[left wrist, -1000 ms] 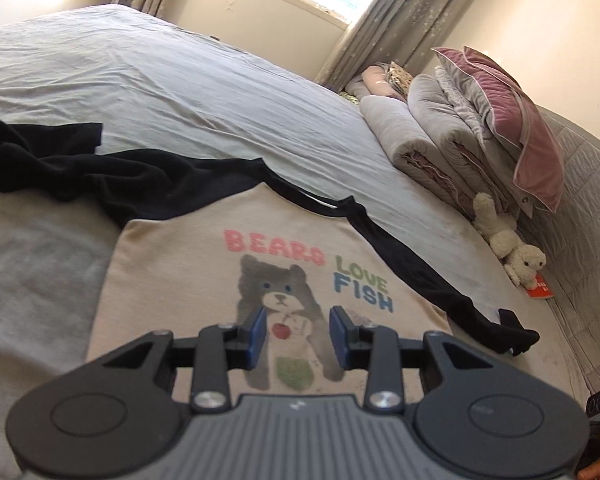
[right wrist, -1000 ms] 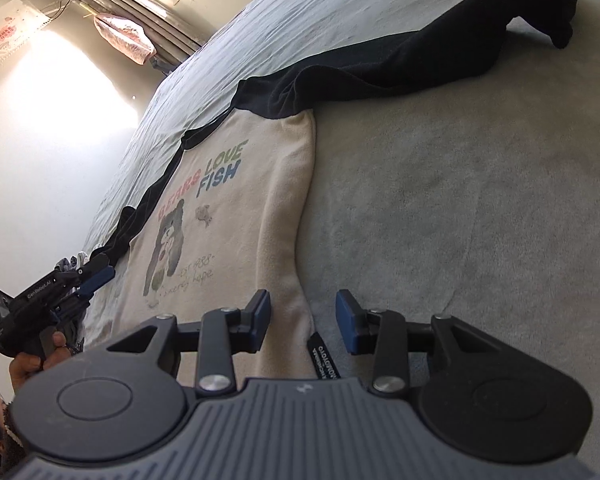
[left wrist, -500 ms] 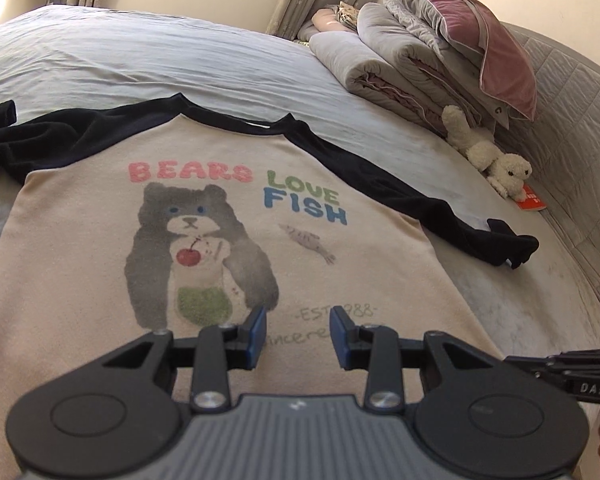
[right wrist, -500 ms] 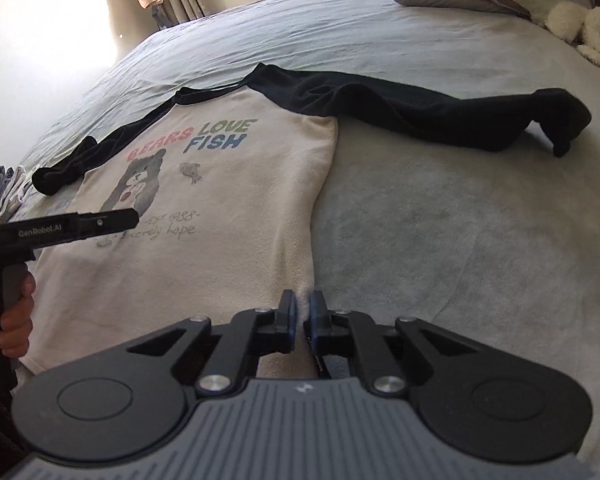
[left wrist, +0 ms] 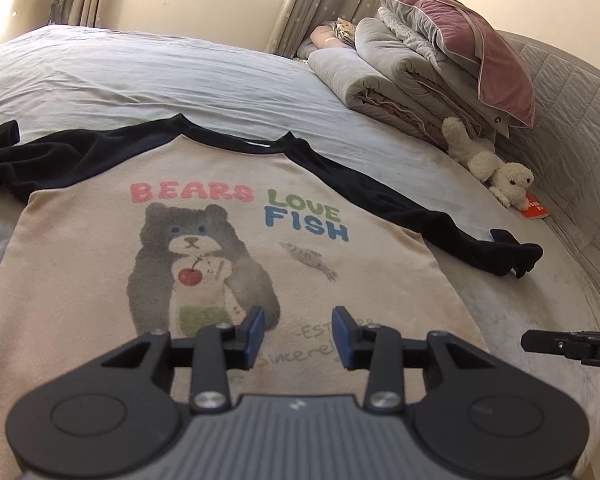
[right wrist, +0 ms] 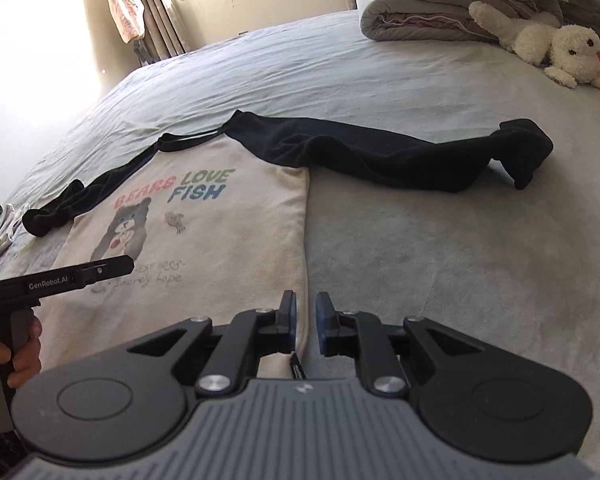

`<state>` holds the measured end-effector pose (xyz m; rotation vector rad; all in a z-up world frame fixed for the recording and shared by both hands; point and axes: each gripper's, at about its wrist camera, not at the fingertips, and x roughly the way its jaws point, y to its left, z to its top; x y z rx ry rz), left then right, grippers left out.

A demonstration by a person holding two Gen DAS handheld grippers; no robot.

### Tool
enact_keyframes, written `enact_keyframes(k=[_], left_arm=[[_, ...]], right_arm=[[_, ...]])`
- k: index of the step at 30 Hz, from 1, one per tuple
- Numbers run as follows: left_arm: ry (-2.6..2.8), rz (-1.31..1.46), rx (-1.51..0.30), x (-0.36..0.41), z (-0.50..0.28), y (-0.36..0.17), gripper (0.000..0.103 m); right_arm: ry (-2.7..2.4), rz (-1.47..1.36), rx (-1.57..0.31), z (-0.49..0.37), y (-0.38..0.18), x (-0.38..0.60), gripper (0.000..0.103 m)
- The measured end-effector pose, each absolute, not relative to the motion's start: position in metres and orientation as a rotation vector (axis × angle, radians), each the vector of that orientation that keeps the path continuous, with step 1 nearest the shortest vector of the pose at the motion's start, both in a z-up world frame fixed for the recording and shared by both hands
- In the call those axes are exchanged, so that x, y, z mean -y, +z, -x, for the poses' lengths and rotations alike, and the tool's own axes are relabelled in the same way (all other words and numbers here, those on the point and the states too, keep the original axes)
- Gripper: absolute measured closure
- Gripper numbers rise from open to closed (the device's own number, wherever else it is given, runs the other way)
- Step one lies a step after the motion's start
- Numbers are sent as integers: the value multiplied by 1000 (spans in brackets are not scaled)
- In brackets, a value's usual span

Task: Fold clothes
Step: 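Open both tools and move them back over the flat sweatshirt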

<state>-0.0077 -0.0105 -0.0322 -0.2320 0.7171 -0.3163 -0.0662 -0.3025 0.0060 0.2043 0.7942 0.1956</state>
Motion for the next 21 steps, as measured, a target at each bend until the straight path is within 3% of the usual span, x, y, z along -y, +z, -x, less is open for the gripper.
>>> enact_keyframes(k=[4, 10, 13, 18, 21], left_arm=[[-282, 192, -654, 6, 9, -28, 61], [-161, 114, -599, -12, 10, -34, 53], [-106, 88, -628, -24, 15, -53, 53], [-83, 98, -602, -38, 40, -56, 52], [-70, 92, -605, -45, 55, -56, 52]], right_arm=[[218, -140, -701, 59, 4, 270, 66], [259, -21, -606, 34, -14, 223, 56], [227, 43, -666, 23, -37, 215, 56], [218, 92, -644, 34, -47, 220, 42], [220, 92, -653, 45, -47, 225, 39]])
